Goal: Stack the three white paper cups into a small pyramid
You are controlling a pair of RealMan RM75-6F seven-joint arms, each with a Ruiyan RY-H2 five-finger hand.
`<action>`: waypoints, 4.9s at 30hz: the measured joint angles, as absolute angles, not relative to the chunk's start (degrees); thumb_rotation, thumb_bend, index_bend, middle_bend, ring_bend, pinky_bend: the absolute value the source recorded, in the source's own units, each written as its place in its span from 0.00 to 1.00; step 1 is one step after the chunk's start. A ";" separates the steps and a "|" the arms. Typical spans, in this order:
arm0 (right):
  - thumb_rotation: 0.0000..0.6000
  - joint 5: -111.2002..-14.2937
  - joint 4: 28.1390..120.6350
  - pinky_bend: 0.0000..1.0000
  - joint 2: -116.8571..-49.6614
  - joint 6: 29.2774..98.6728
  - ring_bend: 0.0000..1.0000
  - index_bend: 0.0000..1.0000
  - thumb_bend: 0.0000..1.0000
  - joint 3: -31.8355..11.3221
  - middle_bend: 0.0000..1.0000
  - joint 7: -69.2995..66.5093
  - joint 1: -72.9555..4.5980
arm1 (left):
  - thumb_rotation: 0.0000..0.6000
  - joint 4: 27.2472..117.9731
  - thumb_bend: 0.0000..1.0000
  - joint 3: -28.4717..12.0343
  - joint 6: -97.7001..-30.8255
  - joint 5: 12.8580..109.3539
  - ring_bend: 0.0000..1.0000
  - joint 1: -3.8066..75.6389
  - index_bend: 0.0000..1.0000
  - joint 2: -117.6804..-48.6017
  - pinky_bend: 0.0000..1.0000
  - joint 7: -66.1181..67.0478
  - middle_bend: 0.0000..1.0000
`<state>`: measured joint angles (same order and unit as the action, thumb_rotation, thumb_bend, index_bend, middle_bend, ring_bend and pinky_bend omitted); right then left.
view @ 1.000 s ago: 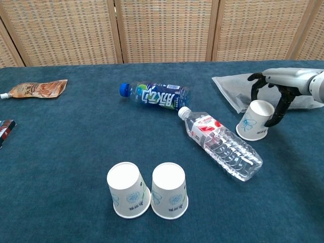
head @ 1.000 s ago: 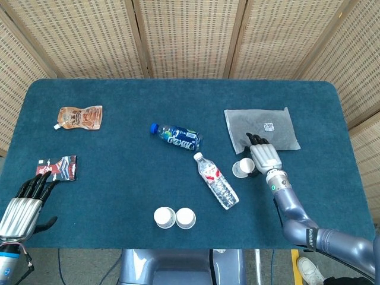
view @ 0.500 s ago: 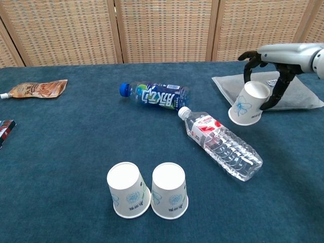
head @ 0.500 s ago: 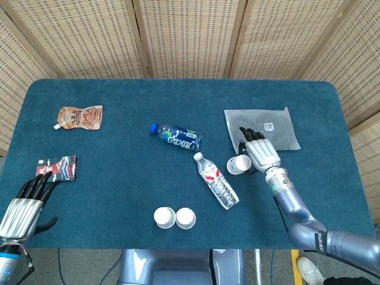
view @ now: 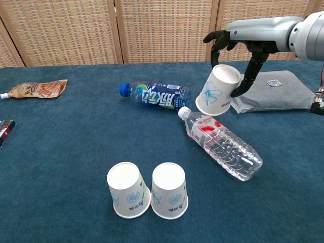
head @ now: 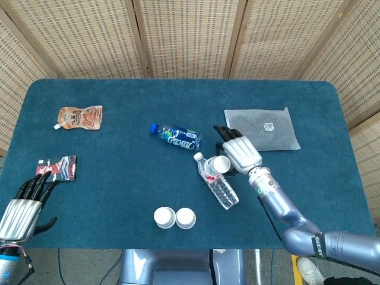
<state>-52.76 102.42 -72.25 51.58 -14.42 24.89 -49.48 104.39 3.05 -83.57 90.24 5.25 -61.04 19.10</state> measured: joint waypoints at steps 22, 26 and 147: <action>1.00 -56.35 114.99 0.18 -71.82 48.27 0.00 0.53 0.20 -11.79 0.04 23.48 -53.88 | 1.00 104.32 0.23 3.11 -83.41 91.47 0.00 4.90 0.14 -60.75 0.09 18.33 0.00; 1.00 -56.00 115.32 0.18 -73.45 48.75 0.00 0.53 0.20 -11.28 0.04 24.17 -54.73 | 1.00 104.44 0.23 3.11 -83.55 91.73 0.00 4.82 0.14 -60.70 0.09 18.27 0.00; 1.00 -63.70 116.49 0.09 -65.77 79.13 0.00 0.06 0.19 4.91 0.00 23.66 -37.98 | 1.00 106.00 0.23 3.29 -85.49 94.19 0.00 2.77 0.05 -58.90 0.09 15.28 0.00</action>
